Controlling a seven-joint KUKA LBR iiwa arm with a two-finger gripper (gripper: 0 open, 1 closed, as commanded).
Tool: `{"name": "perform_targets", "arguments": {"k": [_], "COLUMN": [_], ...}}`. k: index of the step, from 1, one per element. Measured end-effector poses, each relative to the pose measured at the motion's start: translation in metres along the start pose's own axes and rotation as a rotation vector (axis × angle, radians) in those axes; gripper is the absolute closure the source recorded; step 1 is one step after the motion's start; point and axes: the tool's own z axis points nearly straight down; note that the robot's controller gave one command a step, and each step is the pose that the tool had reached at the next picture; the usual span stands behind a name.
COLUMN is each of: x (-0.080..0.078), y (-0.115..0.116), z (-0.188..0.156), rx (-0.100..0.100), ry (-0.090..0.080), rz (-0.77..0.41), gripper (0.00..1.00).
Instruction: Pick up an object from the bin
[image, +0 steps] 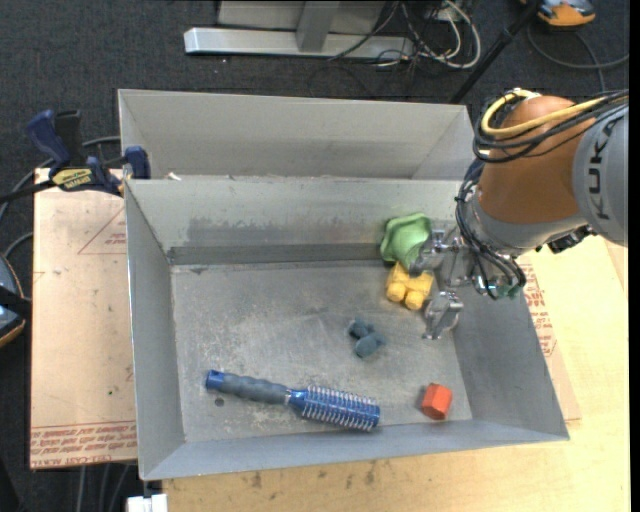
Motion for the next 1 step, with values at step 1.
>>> {"name": "perform_targets", "arguments": {"k": [1], "x": [-0.0697], "y": [0.0132], "z": [0.1003], "rx": [0.001], "ry": [-0.01], "rz": [-0.17], "gripper": [0.0]}}
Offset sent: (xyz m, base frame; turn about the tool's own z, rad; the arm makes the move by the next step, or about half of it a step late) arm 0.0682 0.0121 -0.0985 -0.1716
